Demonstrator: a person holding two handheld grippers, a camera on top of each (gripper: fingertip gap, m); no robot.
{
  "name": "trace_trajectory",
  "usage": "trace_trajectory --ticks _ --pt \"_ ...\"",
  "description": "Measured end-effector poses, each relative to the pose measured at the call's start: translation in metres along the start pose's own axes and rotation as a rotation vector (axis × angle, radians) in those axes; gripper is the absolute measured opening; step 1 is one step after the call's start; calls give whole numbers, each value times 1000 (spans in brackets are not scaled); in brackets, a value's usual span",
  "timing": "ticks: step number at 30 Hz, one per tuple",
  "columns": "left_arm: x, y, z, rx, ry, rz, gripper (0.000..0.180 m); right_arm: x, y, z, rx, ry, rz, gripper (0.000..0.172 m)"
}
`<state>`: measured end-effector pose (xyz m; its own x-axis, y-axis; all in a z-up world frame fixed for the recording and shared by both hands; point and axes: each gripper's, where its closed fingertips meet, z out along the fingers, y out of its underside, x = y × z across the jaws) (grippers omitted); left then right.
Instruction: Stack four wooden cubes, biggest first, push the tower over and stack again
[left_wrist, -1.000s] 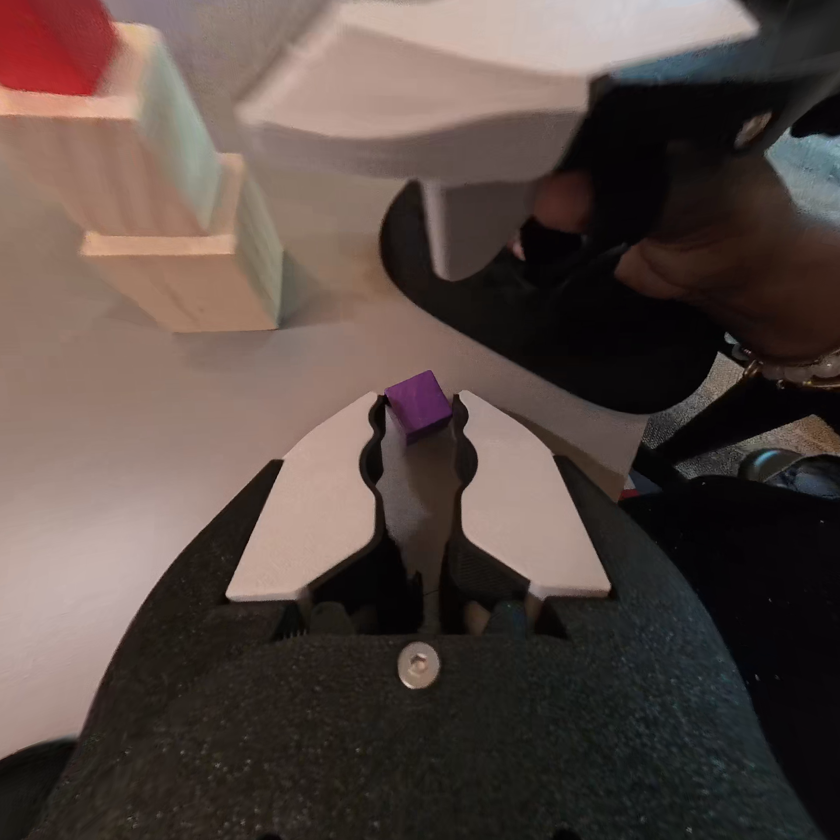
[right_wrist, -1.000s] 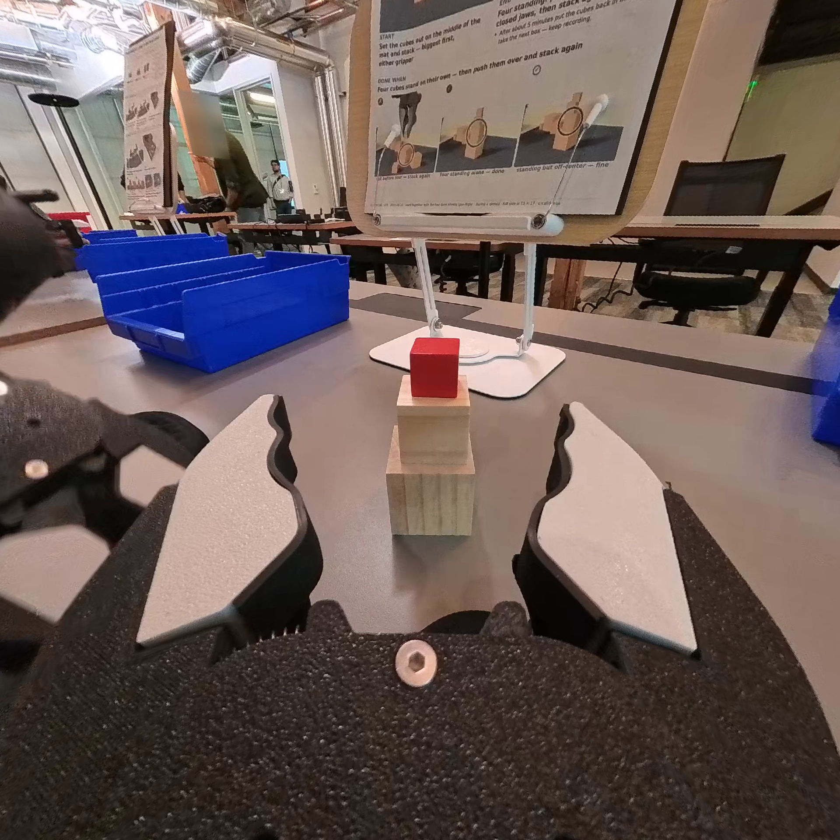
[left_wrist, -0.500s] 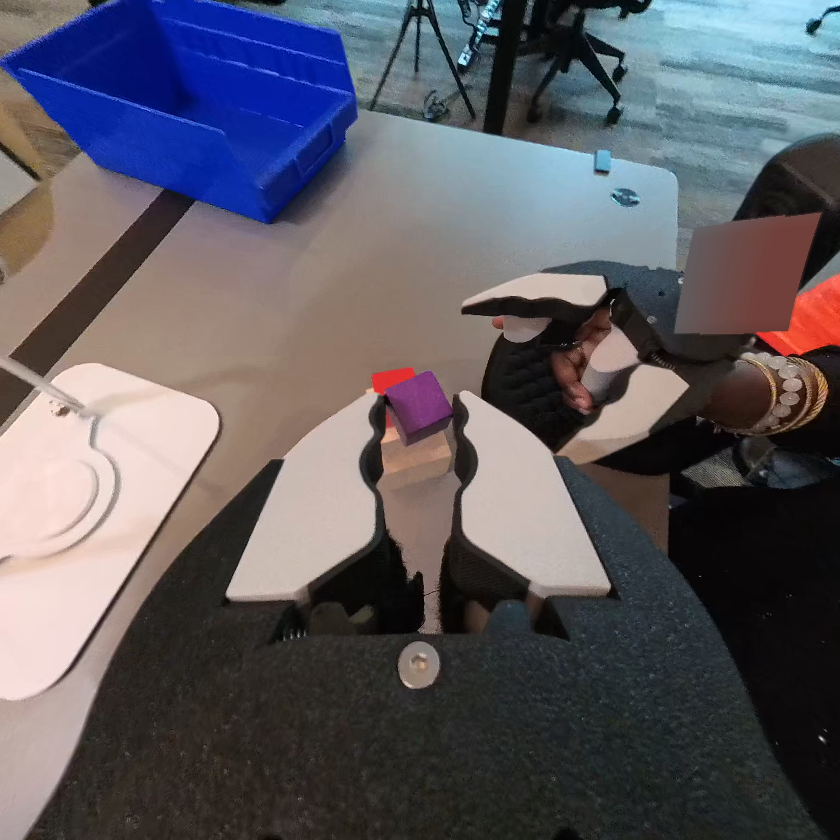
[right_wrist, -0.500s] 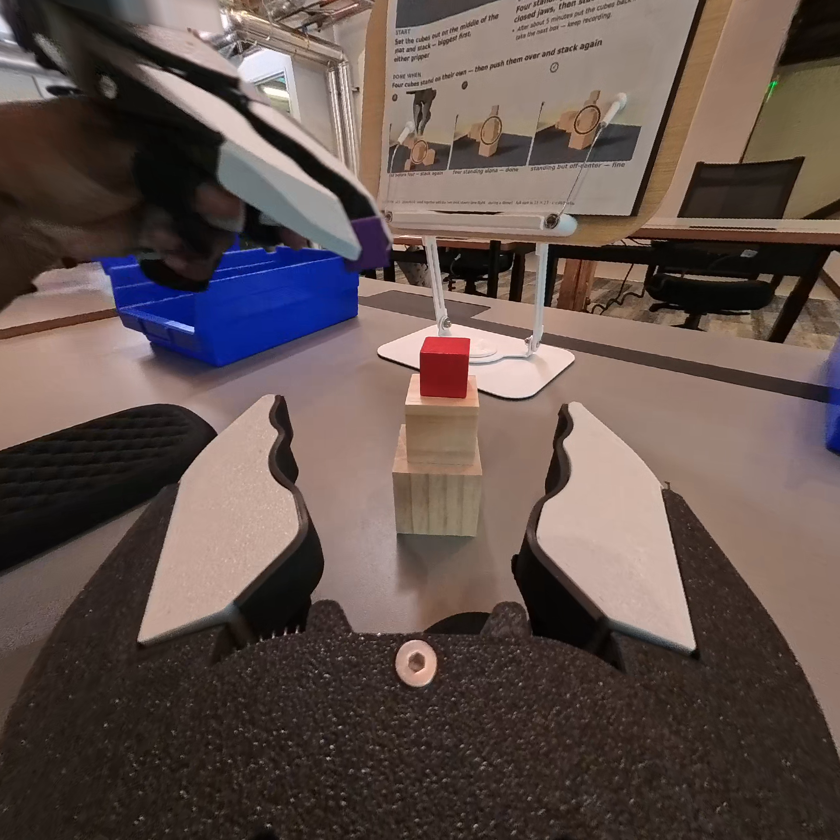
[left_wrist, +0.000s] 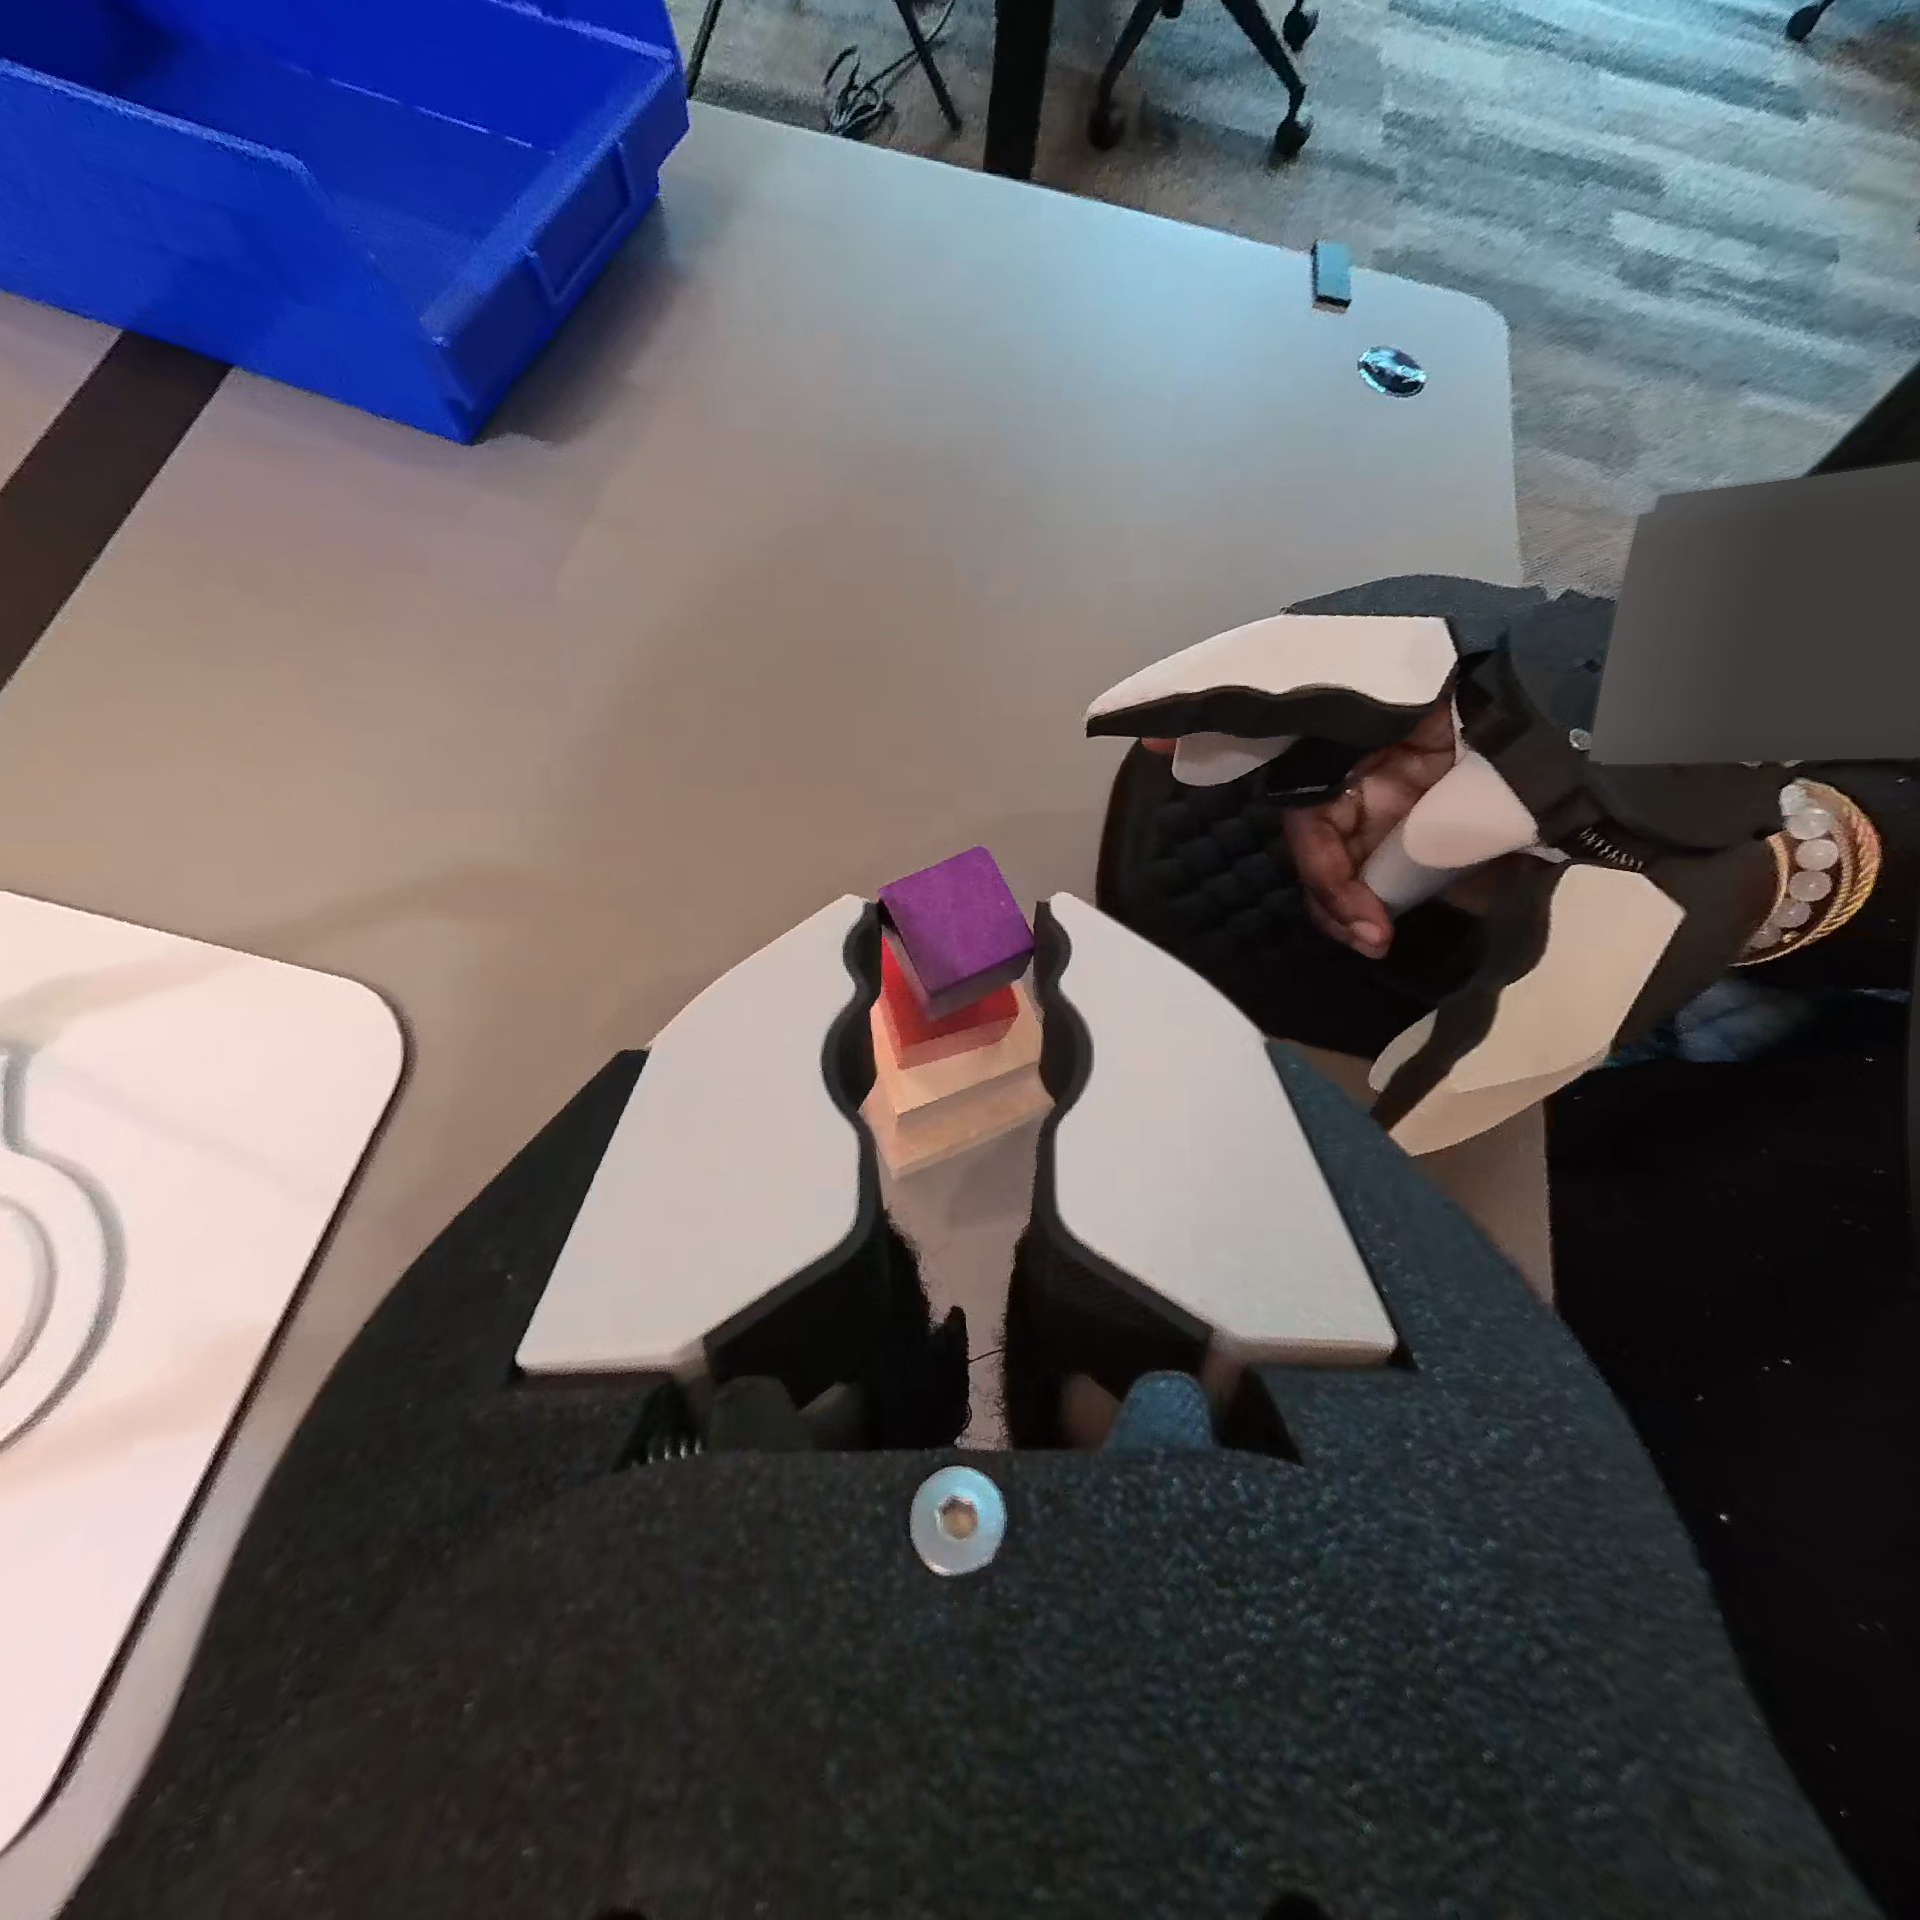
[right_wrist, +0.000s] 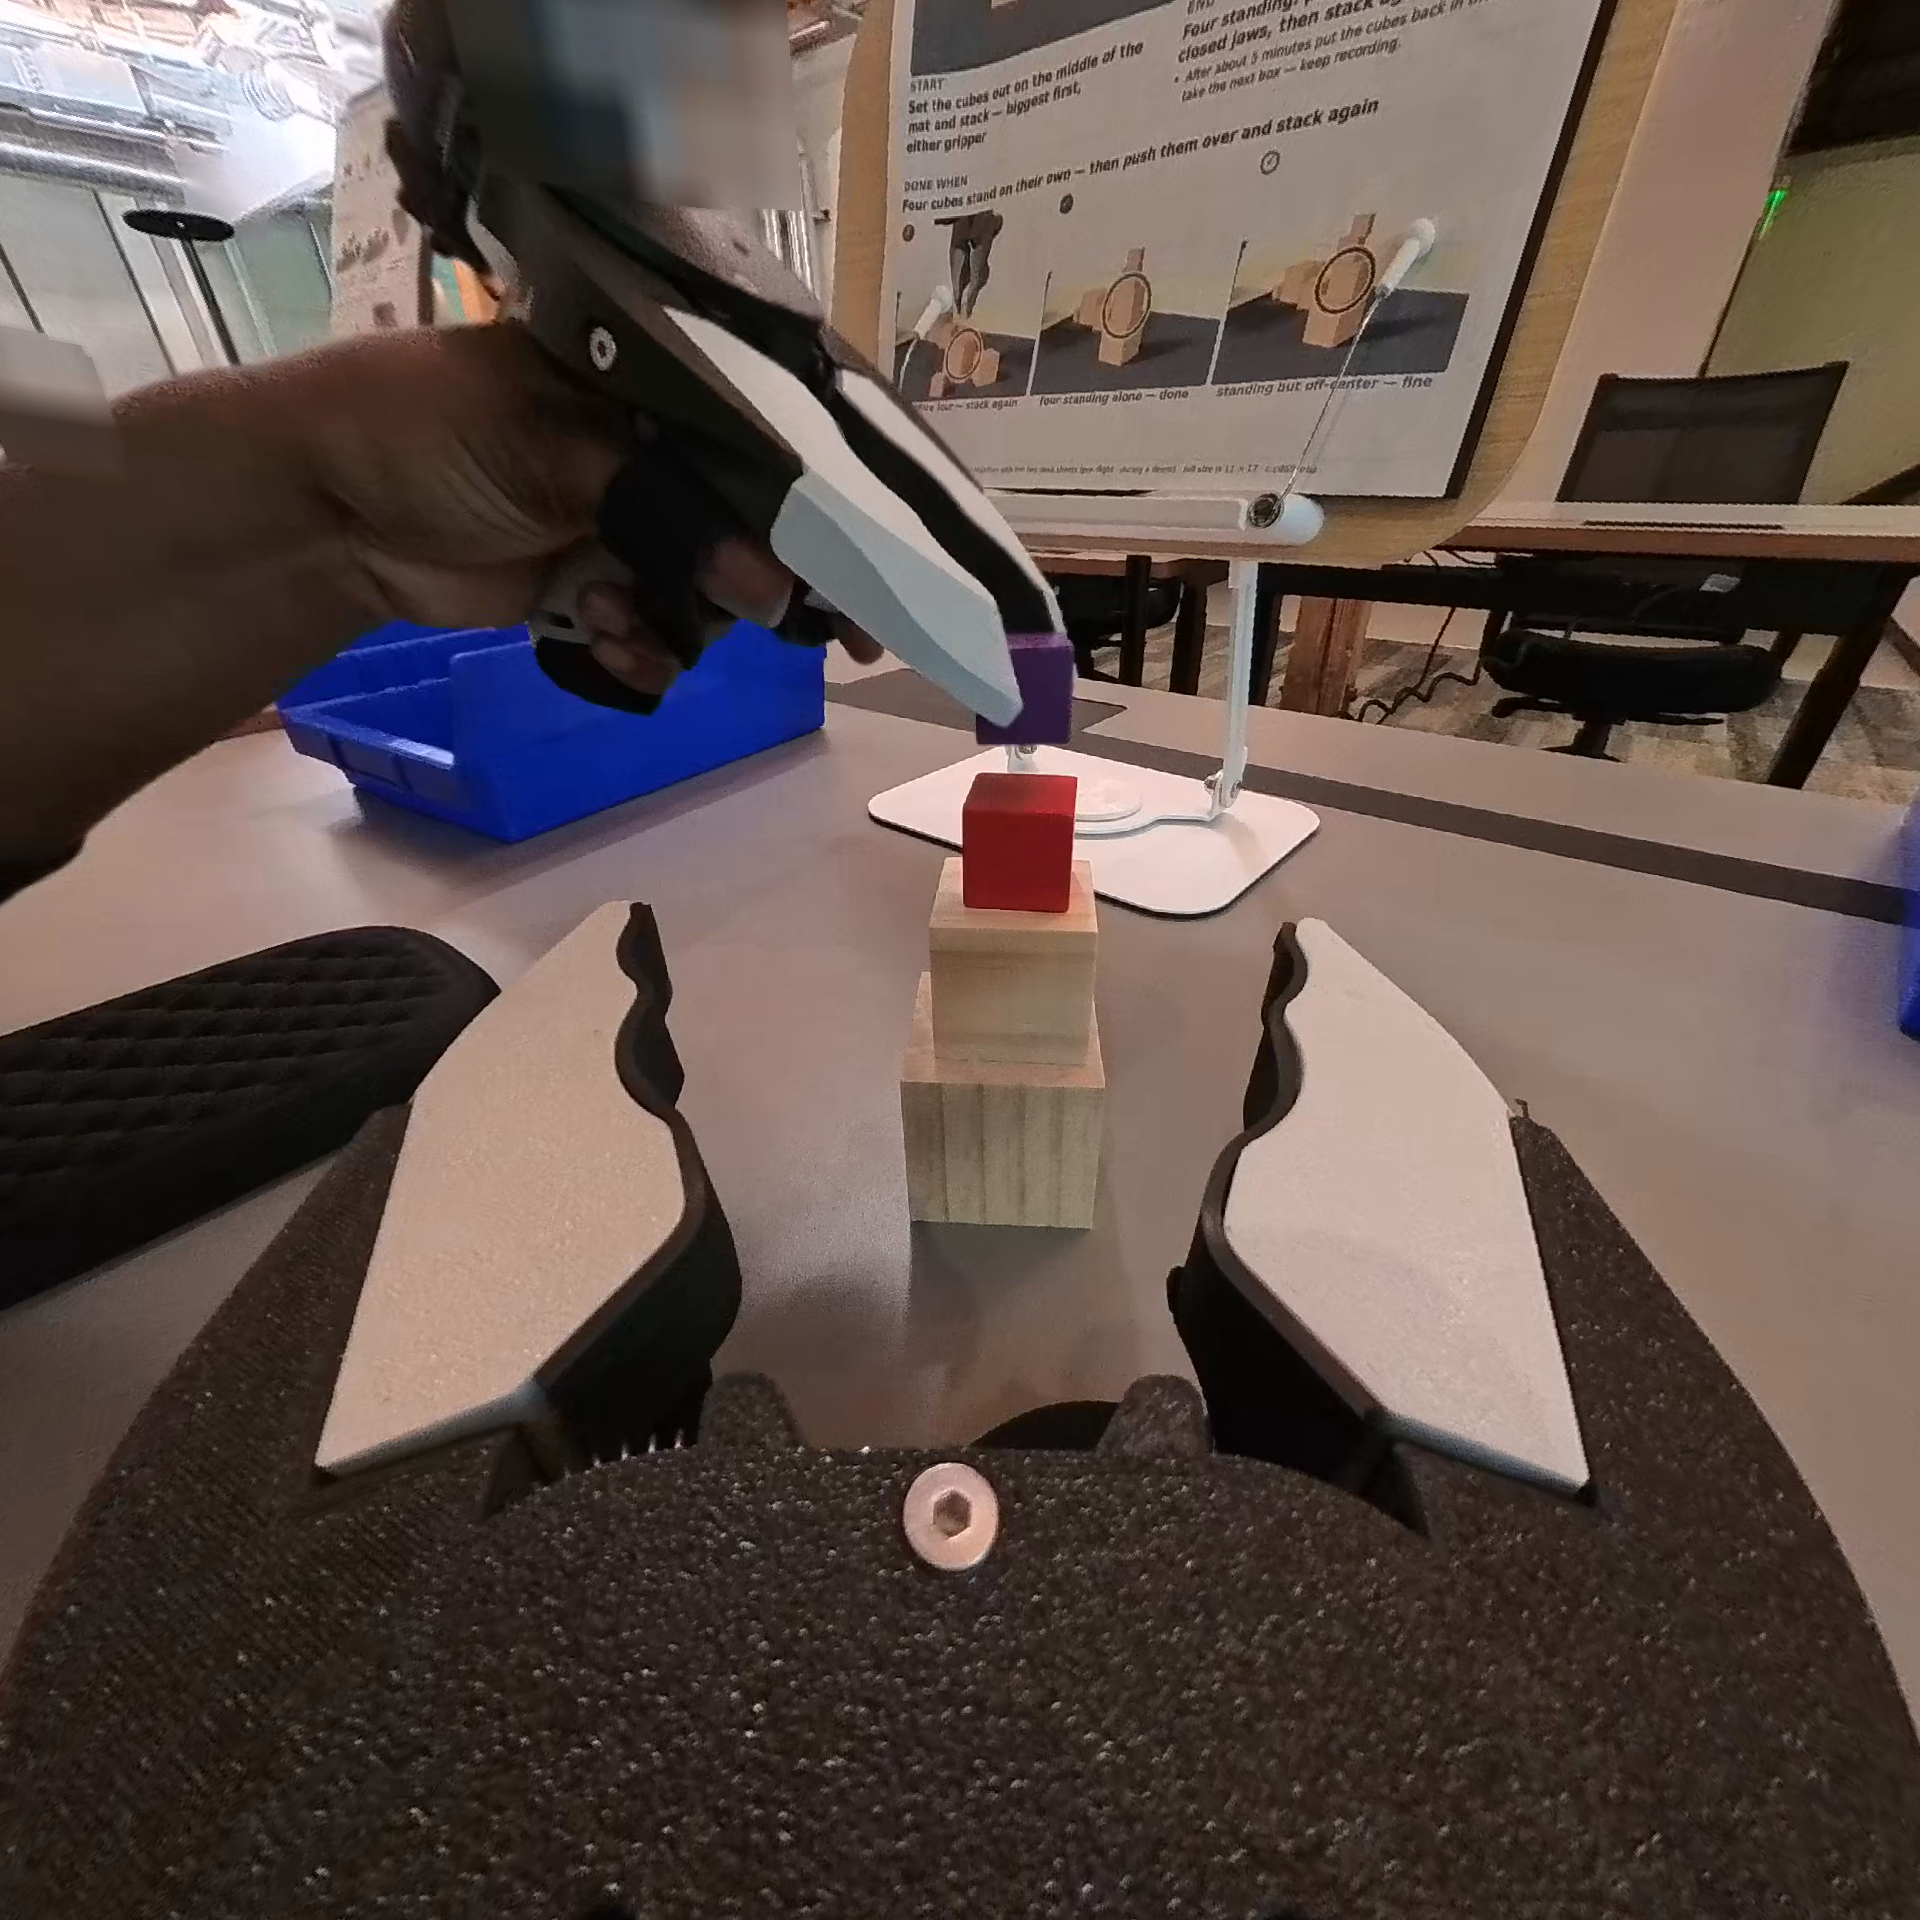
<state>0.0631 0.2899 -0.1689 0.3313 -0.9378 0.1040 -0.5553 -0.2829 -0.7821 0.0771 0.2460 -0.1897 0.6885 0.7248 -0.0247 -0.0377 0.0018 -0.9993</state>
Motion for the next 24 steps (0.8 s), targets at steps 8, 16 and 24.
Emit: trace_trajectory --ticks 8,16,24 --pt "-1 7 6 -38 24 7 28 0 0 0 -1 1 2 108" --pt "-2 10 8 -43 30 7 28 1 0 0 1 1 4 108" --pt "-2 11 7 -48 14 29 38 1 0 0 3 3 6 107"
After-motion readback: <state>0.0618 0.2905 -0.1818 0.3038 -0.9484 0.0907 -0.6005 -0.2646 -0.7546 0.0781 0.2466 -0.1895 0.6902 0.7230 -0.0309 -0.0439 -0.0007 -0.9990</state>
